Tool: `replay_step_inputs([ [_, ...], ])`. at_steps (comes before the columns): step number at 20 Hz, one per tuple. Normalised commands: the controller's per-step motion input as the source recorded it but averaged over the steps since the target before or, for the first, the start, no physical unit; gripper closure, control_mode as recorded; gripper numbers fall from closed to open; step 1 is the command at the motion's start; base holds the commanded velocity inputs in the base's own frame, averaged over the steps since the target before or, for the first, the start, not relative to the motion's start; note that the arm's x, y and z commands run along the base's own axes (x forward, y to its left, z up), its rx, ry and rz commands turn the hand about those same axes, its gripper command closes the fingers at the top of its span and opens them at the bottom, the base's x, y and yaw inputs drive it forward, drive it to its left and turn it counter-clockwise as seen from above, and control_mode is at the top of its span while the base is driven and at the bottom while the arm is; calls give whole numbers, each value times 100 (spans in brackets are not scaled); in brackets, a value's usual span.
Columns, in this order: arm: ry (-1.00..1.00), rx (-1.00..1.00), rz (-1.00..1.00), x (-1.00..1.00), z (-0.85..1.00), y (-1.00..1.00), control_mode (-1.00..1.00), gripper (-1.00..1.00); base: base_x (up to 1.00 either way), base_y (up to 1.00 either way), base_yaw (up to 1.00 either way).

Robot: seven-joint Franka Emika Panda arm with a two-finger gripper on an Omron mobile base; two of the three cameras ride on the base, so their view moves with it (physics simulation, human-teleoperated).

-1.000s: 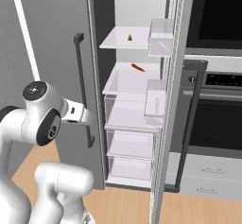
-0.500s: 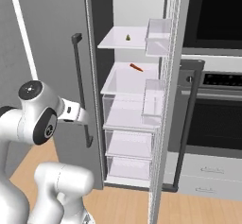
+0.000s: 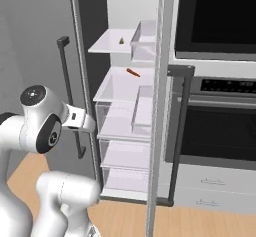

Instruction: Grab a lemon wedge from the fridge and one ice cube from the ice bowl, and put them in the glass of lemonade.

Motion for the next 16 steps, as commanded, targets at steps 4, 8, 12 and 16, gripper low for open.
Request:
replay_step_inputs([
  [4, 0, 0, 0, 0, 0, 0, 100, -100, 83, 20, -1],
  [8, 0, 0, 0, 0, 0, 0, 100, -100, 79, 5, -2],
  [12, 0, 0, 0, 0, 0, 0, 100, -100, 52, -3, -2],
  [16, 0, 0, 0, 0, 0, 0, 100, -100, 47, -1, -2],
])
